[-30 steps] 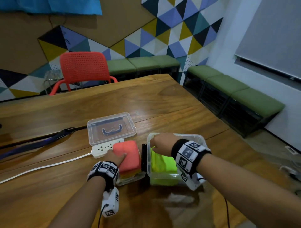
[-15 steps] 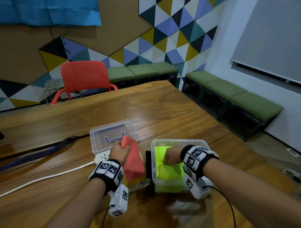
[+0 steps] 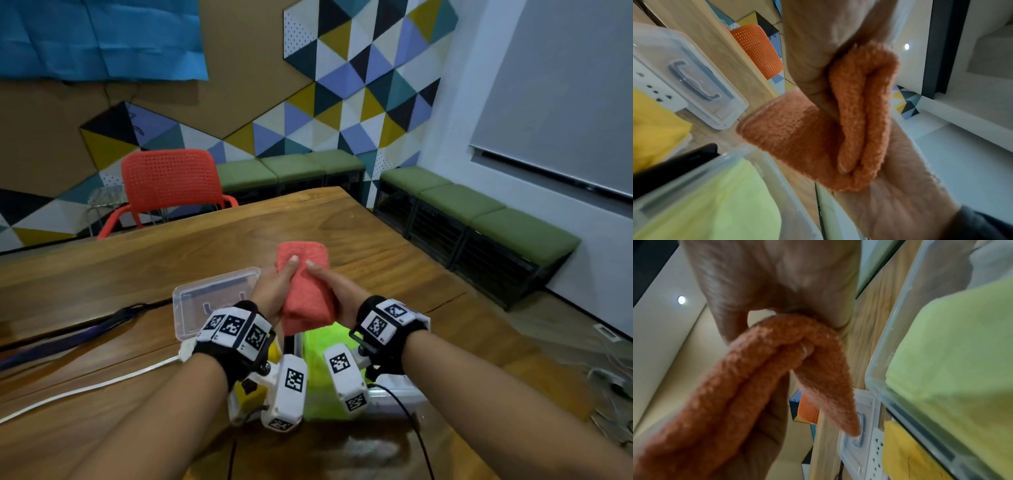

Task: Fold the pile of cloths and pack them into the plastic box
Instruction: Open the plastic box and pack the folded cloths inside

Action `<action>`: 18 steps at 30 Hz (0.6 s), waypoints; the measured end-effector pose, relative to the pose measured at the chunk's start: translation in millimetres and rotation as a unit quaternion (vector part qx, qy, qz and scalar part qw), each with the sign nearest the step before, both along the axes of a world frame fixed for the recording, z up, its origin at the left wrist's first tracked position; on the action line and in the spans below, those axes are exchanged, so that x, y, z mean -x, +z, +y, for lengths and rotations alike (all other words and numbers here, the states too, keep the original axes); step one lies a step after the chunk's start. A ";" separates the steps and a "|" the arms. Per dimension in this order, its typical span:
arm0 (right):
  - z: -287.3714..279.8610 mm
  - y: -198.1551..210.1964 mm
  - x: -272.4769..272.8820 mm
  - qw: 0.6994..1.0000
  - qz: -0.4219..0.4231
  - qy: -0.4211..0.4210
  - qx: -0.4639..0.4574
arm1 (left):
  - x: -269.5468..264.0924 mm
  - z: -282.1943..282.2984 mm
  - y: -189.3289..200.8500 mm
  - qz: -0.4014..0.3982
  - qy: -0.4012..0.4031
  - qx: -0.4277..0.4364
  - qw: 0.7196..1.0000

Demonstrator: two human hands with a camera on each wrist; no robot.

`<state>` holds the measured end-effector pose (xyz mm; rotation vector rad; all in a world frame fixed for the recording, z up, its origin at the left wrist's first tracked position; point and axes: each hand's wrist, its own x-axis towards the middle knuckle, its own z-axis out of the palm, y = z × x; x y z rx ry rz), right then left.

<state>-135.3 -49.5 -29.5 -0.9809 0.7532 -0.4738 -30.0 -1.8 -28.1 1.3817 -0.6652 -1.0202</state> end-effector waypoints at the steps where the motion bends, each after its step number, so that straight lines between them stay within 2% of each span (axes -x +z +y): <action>1: -2.1 4.1 10.5 1.000 0.005 -0.003 -0.001 | 8.0 -3.2 -0.1 -0.014 -0.004 -0.002 1.000; 3: -9.3 7.8 31.1 0.999 0.025 -0.032 0.010 | 23.8 -12.7 -4.8 -0.111 -0.011 -0.034 0.993; 5: -15.4 9.4 52.1 0.997 0.050 -0.058 0.020 | 39.3 -20.9 -12.5 -0.144 -0.011 -0.082 0.986; 9: -29.1 -0.4 91.1 0.991 0.111 -0.070 0.014 | 69.7 -41.4 -32.4 0.054 -0.053 -0.081 0.994; 10: -32.6 -5.7 99.5 0.987 0.140 -0.082 0.018 | 76.0 -46.2 -36.8 0.055 -0.070 -0.090 0.992; 14: -50.0 -23.1 132.6 0.961 0.249 -0.096 0.068 | 97.3 -57.3 -49.2 -0.026 -0.116 -0.146 0.982; 16: -54.8 -26.2 145.3 0.931 0.333 -0.052 0.141 | 105.8 -59.7 -55.9 -0.094 -0.136 -0.163 0.973; 18: -56.3 -26.5 150.5 0.888 0.402 0.003 0.222 | 114.2 -62.1 -63.2 -0.189 -0.170 -0.192 0.948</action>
